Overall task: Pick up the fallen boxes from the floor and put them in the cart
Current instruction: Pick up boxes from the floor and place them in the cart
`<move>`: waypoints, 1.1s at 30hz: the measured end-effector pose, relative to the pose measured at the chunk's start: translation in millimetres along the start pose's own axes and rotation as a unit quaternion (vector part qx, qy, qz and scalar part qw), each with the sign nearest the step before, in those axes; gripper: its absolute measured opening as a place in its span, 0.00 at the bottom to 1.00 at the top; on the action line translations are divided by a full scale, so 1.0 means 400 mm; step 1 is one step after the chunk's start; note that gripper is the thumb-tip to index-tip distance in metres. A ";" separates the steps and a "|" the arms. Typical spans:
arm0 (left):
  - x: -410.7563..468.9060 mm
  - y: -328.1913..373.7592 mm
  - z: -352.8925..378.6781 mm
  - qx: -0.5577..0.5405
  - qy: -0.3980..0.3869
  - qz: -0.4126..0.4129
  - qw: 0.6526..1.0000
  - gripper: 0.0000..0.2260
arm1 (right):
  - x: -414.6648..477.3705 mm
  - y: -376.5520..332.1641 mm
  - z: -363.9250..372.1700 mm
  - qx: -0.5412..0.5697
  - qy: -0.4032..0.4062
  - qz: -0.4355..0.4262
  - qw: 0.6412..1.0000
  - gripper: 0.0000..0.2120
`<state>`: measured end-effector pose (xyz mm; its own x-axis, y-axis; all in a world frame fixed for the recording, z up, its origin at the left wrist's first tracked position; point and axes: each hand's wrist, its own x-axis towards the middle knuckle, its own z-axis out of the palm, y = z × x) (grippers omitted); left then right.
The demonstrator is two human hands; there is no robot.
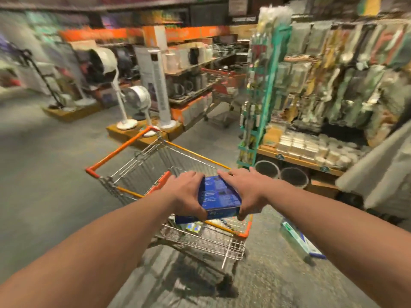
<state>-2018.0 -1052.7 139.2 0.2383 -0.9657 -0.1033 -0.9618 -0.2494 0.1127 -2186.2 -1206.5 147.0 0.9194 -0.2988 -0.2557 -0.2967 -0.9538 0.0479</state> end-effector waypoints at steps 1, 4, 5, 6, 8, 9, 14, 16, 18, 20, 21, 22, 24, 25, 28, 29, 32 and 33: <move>-0.001 -0.051 -0.003 0.001 -0.003 -0.002 1.000 0.46 | 0.047 -0.020 -0.006 0.005 0.009 -0.005 1.000 0.70; 0.011 -0.195 -0.005 0.003 -0.007 -0.004 1.000 0.49 | 0.176 -0.075 -0.030 0.009 0.012 -0.009 1.000 0.69; 0.022 -0.237 -0.006 0.004 -0.007 -0.003 1.000 0.48 | 0.215 -0.089 -0.037 0.005 0.011 -0.004 1.000 0.69; 0.034 -0.276 -0.006 0.003 -0.008 -0.001 1.000 0.47 | 0.253 -0.100 -0.044 0.001 0.007 0.001 1.000 0.69; 0.063 -0.341 -0.004 -0.002 -0.014 0.005 1.000 0.47 | 0.319 -0.115 -0.051 0.003 -0.003 0.013 1.000 0.69; 0.081 -0.367 -0.003 -0.004 -0.020 0.008 1.000 0.47 | 0.346 -0.117 -0.052 0.007 -0.007 0.021 1.000 0.69; 0.192 -0.434 0.032 -0.009 -0.022 0.021 0.999 0.44 | 0.444 -0.080 -0.041 0.015 -0.038 0.042 0.998 0.69; 0.247 -0.436 0.064 -0.017 -0.024 0.018 0.999 0.43 | 0.485 -0.040 -0.027 0.018 -0.054 0.048 0.997 0.69; 0.307 -0.436 0.107 -0.032 -0.026 0.009 0.999 0.40 | 0.533 0.011 -0.004 0.017 -0.070 0.049 0.996 0.70; 0.373 -0.434 0.155 -0.043 -0.036 -0.008 0.998 0.39 | 0.586 0.068 0.031 0.012 -0.083 0.040 0.996 0.70; 0.409 -0.433 0.182 -0.045 -0.046 -0.017 0.998 0.39 | 0.617 0.098 0.056 0.006 -0.090 0.034 0.995 0.71; 0.448 -0.431 0.213 -0.043 -0.058 -0.026 0.997 0.41 | 0.648 0.128 0.085 -0.001 -0.099 0.026 0.995 0.71; 0.520 -0.426 0.282 -0.036 -0.080 -0.048 0.995 0.43 | 0.720 0.188 0.159 -0.011 -0.121 0.008 0.993 0.70; 0.552 -0.424 0.321 -0.037 -0.087 -0.061 0.994 0.43 | 0.757 0.216 0.201 -0.014 -0.133 -0.003 0.991 0.70; 0.632 -0.420 0.460 -0.056 -0.119 -0.102 0.986 0.42 | 0.867 0.284 0.343 -0.023 -0.154 -0.046 0.987 0.66; 0.652 -0.421 0.510 -0.067 -0.135 -0.118 0.981 0.43 | 0.900 0.299 0.391 -0.024 -0.159 -0.062 0.985 0.63; 0.703 -0.426 0.662 -0.098 -0.194 -0.166 0.962 0.47 | 0.987 0.327 0.531 -0.028 -0.183 -0.107 0.977 0.61; 0.716 -0.428 0.708 -0.105 -0.215 -0.182 0.954 0.50 | 1.013 0.332 0.577 -0.031 -0.196 -0.121 0.973 0.61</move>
<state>-1823.3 -1266.1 -189.7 0.4300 -0.7047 -0.5644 -0.7674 -0.6145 0.1826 -1912.7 -1446.9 -173.1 0.7874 -0.0417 -0.6151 -0.0568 -0.9984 -0.0051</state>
